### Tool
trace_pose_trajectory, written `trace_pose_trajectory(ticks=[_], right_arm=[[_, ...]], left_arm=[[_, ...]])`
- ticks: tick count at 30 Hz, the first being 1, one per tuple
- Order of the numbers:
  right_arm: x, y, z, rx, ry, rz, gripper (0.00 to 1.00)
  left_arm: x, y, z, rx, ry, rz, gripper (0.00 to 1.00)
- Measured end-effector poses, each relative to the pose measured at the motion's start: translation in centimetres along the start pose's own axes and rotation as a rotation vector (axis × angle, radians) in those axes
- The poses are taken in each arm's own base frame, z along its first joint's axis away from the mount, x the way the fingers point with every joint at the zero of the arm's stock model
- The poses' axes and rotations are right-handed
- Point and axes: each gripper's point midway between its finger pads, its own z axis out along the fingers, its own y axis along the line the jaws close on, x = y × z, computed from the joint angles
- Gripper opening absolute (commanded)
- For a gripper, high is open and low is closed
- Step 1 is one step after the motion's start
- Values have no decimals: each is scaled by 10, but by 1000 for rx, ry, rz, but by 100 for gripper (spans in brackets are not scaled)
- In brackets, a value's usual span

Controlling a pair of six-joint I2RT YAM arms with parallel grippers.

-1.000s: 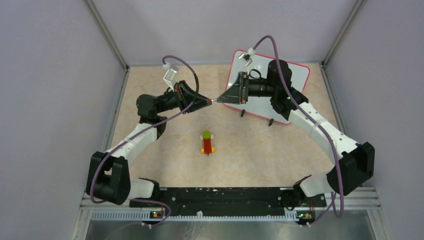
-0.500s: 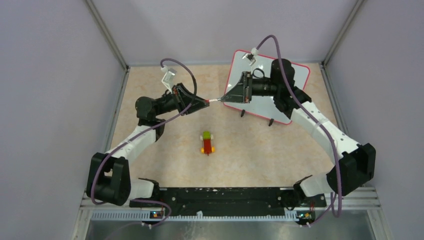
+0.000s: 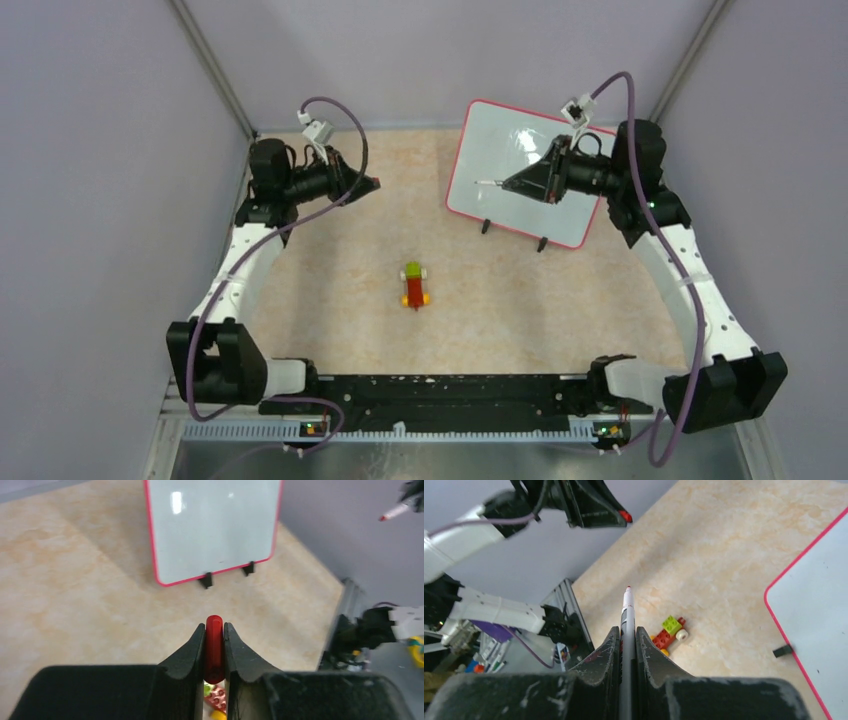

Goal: Write a sentence on the whiteboard
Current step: Place the pen cap at the center of the board.

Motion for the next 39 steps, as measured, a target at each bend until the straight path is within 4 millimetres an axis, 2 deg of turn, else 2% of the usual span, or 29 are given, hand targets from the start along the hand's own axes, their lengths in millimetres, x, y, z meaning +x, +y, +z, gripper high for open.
trace_pose_trajectory(ticks=[3, 5, 7, 9, 13, 16, 22, 28, 33, 39], right_arm=[[22, -4, -7, 19, 51, -39, 0], [41, -10, -10, 31, 93, -47, 0], [58, -17, -12, 39, 137, -47, 0], [73, -22, -15, 43, 175, -50, 0], [94, -31, -18, 41, 226, -77, 0], [110, -38, -19, 42, 256, -88, 0], [138, -47, -23, 42, 301, -78, 0], [140, -46, -24, 34, 301, -81, 0], [138, -41, -25, 20, 292, -90, 0], [137, -39, -25, 14, 290, -92, 0]], left_arm=[[1, 24, -8, -155, 90, 118, 0], [18, 48, -18, -276, 185, 157, 1], [44, 75, -32, -393, 308, 155, 2], [80, 104, -49, -500, 469, 132, 3], [133, 135, -81, -612, 717, 87, 6], [155, 146, -99, -661, 833, 80, 9], [182, 169, -120, -726, 986, 97, 10], [205, 185, -132, -750, 1091, 90, 16], [212, 192, -135, -757, 1126, 97, 30], [218, 196, -136, -750, 1148, 97, 36]])
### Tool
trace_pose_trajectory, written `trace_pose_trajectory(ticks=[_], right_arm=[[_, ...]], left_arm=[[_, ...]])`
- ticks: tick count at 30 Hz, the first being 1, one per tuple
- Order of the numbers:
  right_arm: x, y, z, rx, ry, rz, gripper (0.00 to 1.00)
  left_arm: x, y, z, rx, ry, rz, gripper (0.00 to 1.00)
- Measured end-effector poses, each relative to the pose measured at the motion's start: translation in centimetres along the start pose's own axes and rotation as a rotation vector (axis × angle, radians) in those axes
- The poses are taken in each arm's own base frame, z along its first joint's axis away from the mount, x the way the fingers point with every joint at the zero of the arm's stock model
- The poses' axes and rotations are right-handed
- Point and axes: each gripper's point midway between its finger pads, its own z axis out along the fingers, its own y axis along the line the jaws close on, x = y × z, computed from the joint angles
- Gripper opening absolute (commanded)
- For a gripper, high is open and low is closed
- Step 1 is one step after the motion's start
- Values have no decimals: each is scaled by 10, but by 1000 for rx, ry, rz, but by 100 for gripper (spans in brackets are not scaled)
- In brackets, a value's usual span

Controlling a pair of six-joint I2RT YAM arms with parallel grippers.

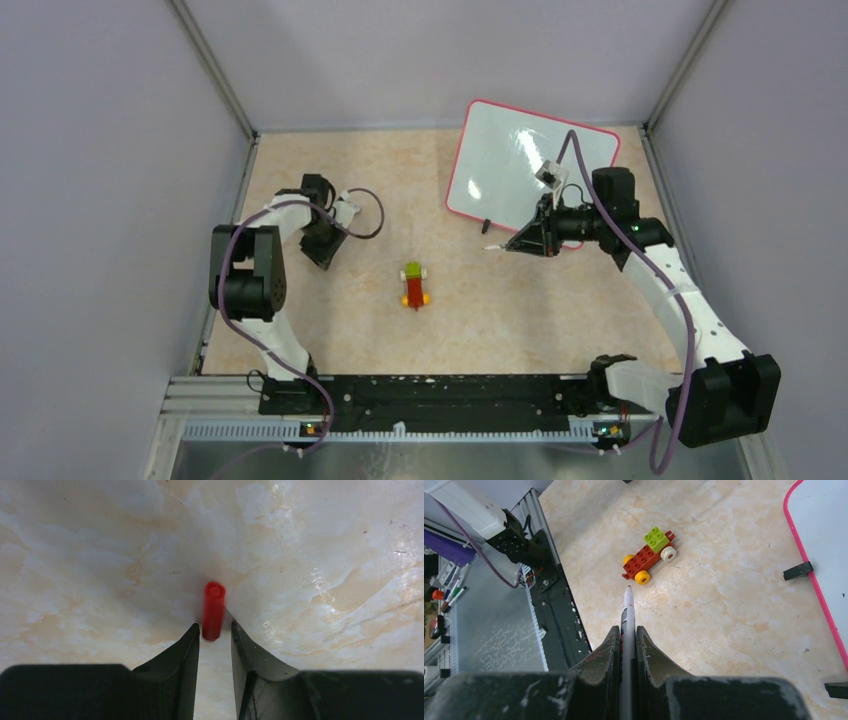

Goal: Write a sentence on the whiteboard
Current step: Place the pen cap at the center of the board.

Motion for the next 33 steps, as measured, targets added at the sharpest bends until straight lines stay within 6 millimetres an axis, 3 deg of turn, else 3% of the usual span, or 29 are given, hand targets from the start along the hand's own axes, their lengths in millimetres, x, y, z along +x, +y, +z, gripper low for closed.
trace_pose_trajectory(ticks=[9, 12, 17, 19, 23, 27, 33], right_arm=[[0, 1, 0, -3, 0, 0, 0], [0, 1, 0, -5, -1, 0, 0], [-2, 1, -2, -2, -7, -1, 0], [-7, 0, -5, 7, -19, -3, 0], [-34, -10, -23, 67, -83, -14, 0], [-63, -30, -54, 167, -178, 5, 0], [-77, -54, -95, 304, -291, 80, 0]], left_arm=[[-8, -5, -8, 41, -20, 7, 52], [-24, -8, -21, 72, -69, 12, 55], [-71, -24, -63, 152, -267, 22, 51], [-94, -39, -84, 188, -375, 26, 53], [-142, -88, -124, 278, -580, 54, 55], [-180, -144, -137, 362, -693, 79, 60], [-216, -209, -138, 473, -822, 82, 75]])
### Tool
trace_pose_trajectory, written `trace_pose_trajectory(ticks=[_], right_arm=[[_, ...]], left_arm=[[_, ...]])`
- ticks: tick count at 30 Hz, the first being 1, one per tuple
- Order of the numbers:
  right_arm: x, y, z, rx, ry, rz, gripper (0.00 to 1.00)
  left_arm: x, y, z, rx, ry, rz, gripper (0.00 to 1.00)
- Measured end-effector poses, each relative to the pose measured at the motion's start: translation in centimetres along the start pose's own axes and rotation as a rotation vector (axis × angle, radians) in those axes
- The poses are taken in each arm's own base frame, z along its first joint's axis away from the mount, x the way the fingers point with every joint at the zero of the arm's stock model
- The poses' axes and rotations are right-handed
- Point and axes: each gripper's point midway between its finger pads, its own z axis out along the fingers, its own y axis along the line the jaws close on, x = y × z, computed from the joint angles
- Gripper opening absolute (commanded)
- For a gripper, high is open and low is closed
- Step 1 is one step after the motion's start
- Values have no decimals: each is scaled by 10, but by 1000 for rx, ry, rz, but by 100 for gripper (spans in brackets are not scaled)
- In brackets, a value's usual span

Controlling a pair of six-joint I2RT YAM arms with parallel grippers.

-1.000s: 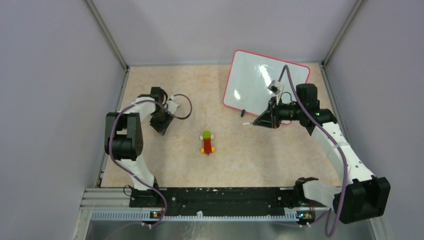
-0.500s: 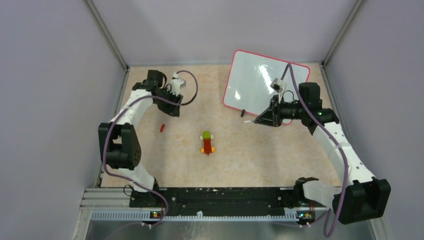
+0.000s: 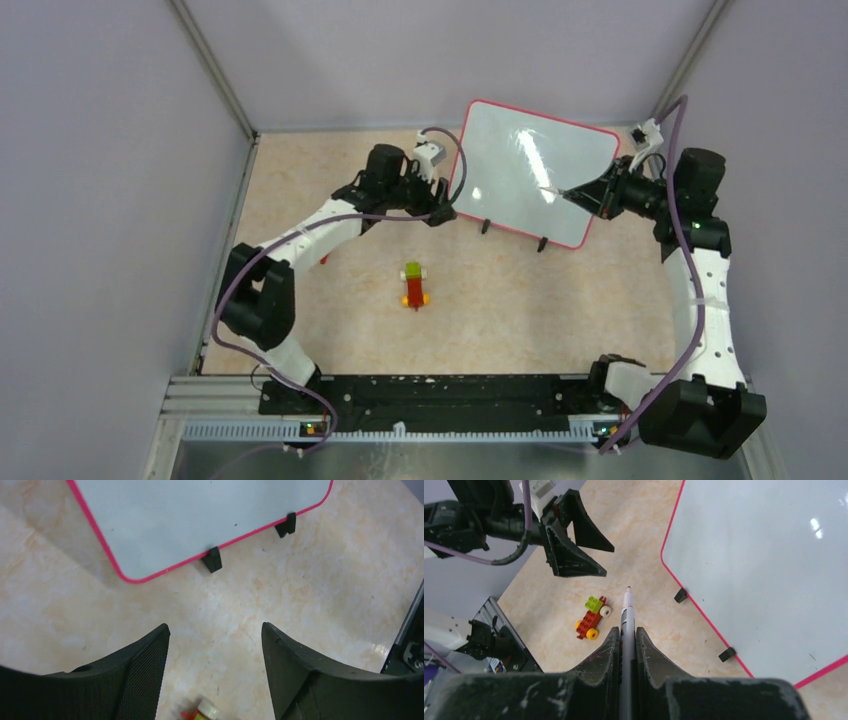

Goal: Write a sentence on the whiteboard
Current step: Place the pen cap at the center of the board, then move the whiteboard stand to the center of the board.

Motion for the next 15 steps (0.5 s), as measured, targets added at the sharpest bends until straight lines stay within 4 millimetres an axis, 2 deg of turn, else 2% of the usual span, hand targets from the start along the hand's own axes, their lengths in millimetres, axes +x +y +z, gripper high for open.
trace_pose_trajectory(ticks=[4, 10, 15], right_arm=[[-9, -7, -11, 43, -43, 20, 0], [-15, -7, -13, 46, -66, 29, 0], [-16, -7, -13, 48, -73, 35, 0]], left_arm=[[-4, -13, 37, 43, -51, -8, 77], [26, -14, 84, 55, -14, -51, 76], [41, -14, 108, 51, 2, -57, 76]])
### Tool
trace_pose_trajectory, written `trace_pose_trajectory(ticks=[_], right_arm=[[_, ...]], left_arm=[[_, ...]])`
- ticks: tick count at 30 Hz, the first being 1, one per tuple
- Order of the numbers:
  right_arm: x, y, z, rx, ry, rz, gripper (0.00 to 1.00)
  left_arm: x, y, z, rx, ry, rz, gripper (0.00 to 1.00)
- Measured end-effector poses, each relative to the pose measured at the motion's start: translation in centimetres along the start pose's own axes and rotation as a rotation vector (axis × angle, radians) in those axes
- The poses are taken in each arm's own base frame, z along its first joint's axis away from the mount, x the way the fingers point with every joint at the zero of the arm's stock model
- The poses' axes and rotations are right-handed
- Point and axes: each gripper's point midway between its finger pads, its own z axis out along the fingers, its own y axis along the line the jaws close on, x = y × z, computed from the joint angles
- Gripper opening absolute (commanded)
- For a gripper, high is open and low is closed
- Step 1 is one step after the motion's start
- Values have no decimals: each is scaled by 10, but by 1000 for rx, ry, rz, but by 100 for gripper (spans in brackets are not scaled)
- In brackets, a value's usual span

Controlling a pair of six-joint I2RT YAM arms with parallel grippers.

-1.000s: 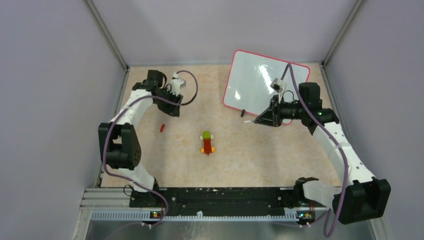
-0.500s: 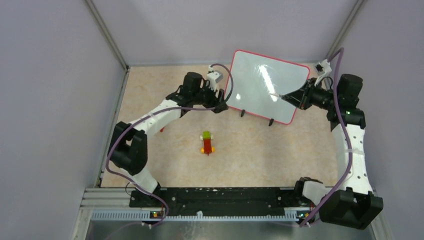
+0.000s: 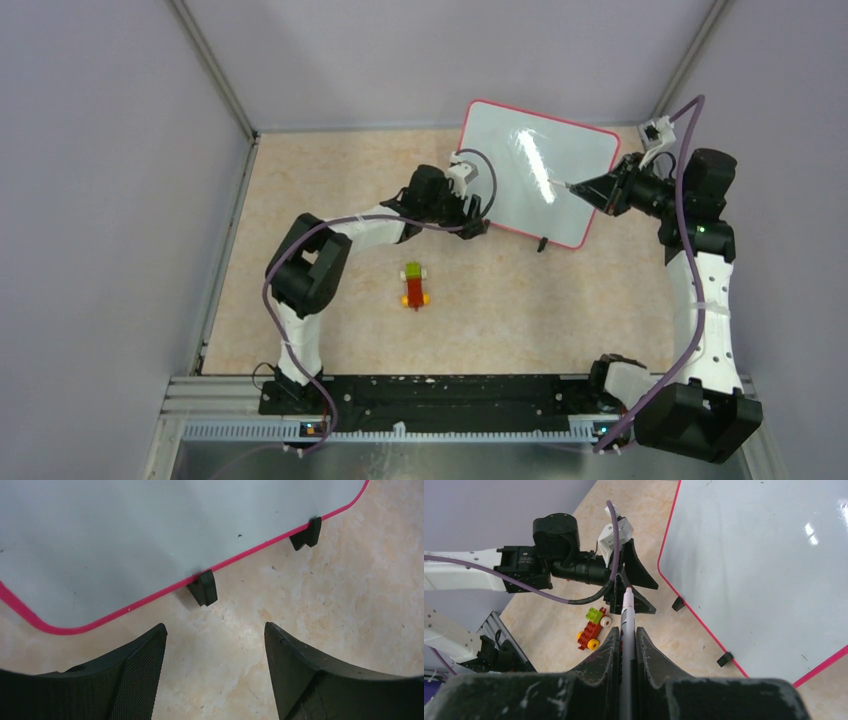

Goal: Write a sentence on the whiteboard
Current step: Move the whiteboard stand to the center of the board.

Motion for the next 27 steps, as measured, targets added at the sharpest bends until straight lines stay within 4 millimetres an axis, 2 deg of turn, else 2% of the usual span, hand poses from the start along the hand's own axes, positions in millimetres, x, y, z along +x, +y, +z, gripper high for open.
trace_pose_trajectory(ticks=[10, 13, 18, 27], right_arm=[[-1, 0, 0, -3, -6, -3, 0], [0, -1, 1, -2, -4, 1, 0], [0, -1, 1, -2, -4, 1, 0], [0, -1, 1, -2, -5, 0, 0]], left_arm=[[-5, -9, 48, 43, -17, 28, 74], [-2, -15, 58, 63, -10, 27, 72], [0, -27, 62, 77, -6, 41, 67], [17, -80, 73, 160, 31, 84, 65]])
